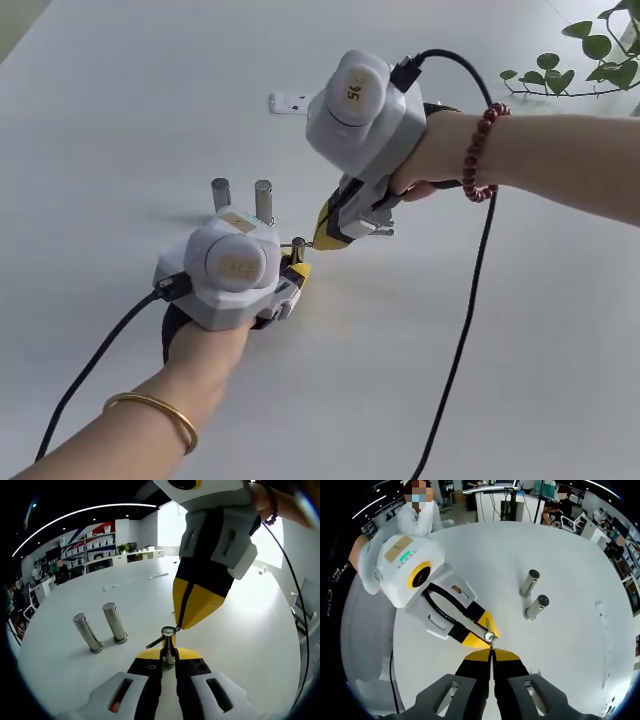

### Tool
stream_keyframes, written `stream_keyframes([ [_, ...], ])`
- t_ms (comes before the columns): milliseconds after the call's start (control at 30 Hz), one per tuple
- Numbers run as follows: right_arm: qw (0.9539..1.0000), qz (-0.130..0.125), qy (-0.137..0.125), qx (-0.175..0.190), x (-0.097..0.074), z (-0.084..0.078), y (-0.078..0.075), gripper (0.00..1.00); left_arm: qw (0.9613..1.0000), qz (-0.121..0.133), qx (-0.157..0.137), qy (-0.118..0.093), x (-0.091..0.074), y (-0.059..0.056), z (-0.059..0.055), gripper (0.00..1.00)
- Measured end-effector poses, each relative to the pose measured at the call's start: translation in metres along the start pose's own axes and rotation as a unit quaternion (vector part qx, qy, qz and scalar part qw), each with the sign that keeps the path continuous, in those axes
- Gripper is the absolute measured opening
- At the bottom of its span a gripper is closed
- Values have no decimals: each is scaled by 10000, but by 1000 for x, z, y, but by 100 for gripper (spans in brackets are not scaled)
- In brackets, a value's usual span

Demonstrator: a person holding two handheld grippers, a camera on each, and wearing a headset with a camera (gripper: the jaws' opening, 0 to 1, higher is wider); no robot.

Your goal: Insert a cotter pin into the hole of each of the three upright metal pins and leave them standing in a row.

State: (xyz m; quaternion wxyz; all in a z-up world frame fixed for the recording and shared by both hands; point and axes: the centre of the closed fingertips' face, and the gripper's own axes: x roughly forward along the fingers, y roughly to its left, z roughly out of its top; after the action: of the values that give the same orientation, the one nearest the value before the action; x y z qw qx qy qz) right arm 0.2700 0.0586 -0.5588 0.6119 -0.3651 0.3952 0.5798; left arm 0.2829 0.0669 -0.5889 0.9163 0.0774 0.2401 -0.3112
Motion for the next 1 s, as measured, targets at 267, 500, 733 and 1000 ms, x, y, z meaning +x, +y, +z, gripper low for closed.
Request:
stream_keyframes([
  [267, 10000, -8, -12, 2, 4, 1, 1, 0, 10000, 10, -24, -6, -1, 1, 0, 7],
  [500, 9999, 35, 44, 100, 2, 0, 3, 1, 10000, 25, -44, -2, -1, 1, 0, 7],
  [733, 9994, 55, -314, 153, 0, 12, 4, 9, 10000, 34, -66, -1, -1, 1, -1, 7],
  [1000, 9987, 5, -480, -165, 7, 23, 6, 10, 10000, 48, -82, -2, 0, 1, -1, 7],
])
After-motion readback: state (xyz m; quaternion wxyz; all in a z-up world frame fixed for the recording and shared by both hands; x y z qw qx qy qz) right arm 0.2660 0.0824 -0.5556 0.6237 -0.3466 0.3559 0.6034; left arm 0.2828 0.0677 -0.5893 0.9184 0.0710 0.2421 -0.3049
